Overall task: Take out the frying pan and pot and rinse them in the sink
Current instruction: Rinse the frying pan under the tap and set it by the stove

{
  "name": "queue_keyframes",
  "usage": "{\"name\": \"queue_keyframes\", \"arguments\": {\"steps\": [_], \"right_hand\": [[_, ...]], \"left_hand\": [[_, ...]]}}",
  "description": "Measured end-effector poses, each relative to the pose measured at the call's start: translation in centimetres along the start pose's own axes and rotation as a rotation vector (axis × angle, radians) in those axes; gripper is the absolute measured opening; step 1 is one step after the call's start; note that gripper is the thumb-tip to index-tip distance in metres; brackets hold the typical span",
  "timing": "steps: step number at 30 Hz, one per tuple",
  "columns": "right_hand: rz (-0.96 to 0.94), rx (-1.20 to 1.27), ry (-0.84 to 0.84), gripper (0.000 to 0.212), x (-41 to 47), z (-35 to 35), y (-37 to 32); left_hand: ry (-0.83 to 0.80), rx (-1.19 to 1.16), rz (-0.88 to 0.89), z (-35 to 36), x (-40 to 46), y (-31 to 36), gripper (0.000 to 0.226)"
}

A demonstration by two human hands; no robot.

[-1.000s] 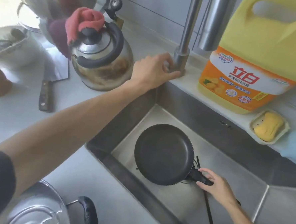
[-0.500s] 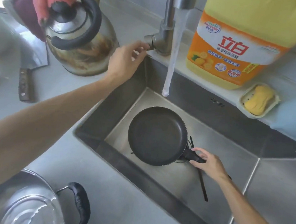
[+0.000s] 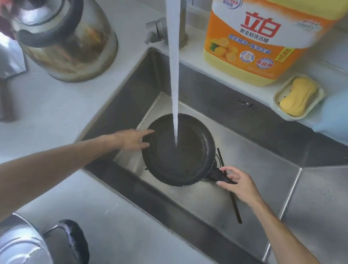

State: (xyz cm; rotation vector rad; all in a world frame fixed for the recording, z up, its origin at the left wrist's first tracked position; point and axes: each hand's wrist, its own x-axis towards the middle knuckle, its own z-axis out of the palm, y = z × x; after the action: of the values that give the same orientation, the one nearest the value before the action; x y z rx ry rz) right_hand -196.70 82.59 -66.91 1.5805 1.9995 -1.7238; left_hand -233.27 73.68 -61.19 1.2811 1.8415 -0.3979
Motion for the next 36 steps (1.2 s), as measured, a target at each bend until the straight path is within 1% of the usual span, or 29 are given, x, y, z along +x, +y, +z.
{"name": "queue_keyframes", "arguments": {"steps": [3, 5, 8, 10, 12, 13, 16, 17, 18, 20, 23, 24, 25, 28, 29, 30, 32, 34, 36], "right_hand": [[0.013, 0.033, -0.050, 0.037, -0.5, -0.2, -0.3], [0.016, 0.066, -0.107, 0.037, -1.2, -0.5, -1.3], [0.012, 0.042, -0.190, 0.037, -1.6, -2.1, -3.4], [0.011, -0.036, -0.231, 0.038, -1.9, -3.8, -5.5], [-0.011, -0.143, -0.232, 0.050, -2.2, -5.5, -7.8], [-0.044, -0.227, -0.216, 0.054, -2.3, -6.3, -8.9], [-0.168, -0.646, -0.066, 0.042, -3.1, -7.9, -12.4], [-0.210, -0.768, -0.003, 0.042, -3.6, -8.1, -13.5], [-0.247, -0.840, 0.059, 0.042, -4.3, -8.3, -14.3], [-0.311, -0.871, 0.165, 0.041, -5.6, -8.2, -15.1], [-0.351, -0.784, 0.340, 0.039, -6.7, -7.2, -13.6], [-0.351, -0.700, 0.381, 0.040, -6.7, -6.7, -12.6], [-0.340, -0.577, 0.386, 0.041, -6.7, -6.1, -11.6], [-0.248, -0.155, 0.252, 0.047, -5.9, -3.6, -8.6], [-0.221, -0.062, 0.197, 0.045, -5.6, -2.8, -7.8], [-0.192, 0.011, 0.142, 0.042, -5.2, -2.1, -7.2], [-0.148, 0.089, 0.035, 0.045, -4.7, -1.1, -6.7], [-0.130, 0.076, -0.051, 0.041, -4.3, -0.7, -6.7], [-0.118, 0.055, -0.124, 0.041, -3.6, -1.1, -7.1]], "left_hand": [[0.123, 0.009, 0.035, -2.3, -1.4, -0.2, 0.044], [0.171, 0.004, 0.064, -3.8, -2.6, -0.2, 0.036], [0.150, -0.054, 0.070, -5.0, -4.0, -0.1, 0.032], [0.102, -0.079, 0.060, -4.8, -4.5, -0.3, 0.032], [0.049, -0.098, 0.045, -3.6, -4.2, -0.6, 0.035], [0.031, -0.100, 0.039, -2.7, -3.8, -0.7, 0.039], [0.036, -0.063, 0.031, 0.1, -2.6, -0.4, 0.049], [0.068, -0.066, 0.030, 0.8, -2.3, -0.1, 0.050], [0.118, -0.083, 0.029, 1.2, -2.1, 0.1, 0.050], [0.256, -0.129, 0.038, 1.3, -2.1, 0.3, 0.049], [0.477, -0.130, 0.109, 0.2, -2.9, 0.2, 0.045], [0.541, -0.114, 0.141, -0.4, -3.4, 0.0, 0.044], [0.603, -0.097, 0.174, -1.0, -4.0, -0.2, 0.043], [0.772, -0.010, 0.315, -3.4, -6.5, -0.8, 0.042], [0.793, 0.025, 0.346, -4.2, -7.4, -0.8, 0.043], [0.793, 0.053, 0.358, -5.0, -8.3, -0.8, 0.044], [0.739, 0.100, 0.320, -6.2, -9.5, -0.5, 0.044], [0.640, 0.143, 0.227, -6.8, -9.9, -0.5, 0.038], [0.522, 0.174, 0.134, -6.6, -9.9, -0.6, 0.036]]}}
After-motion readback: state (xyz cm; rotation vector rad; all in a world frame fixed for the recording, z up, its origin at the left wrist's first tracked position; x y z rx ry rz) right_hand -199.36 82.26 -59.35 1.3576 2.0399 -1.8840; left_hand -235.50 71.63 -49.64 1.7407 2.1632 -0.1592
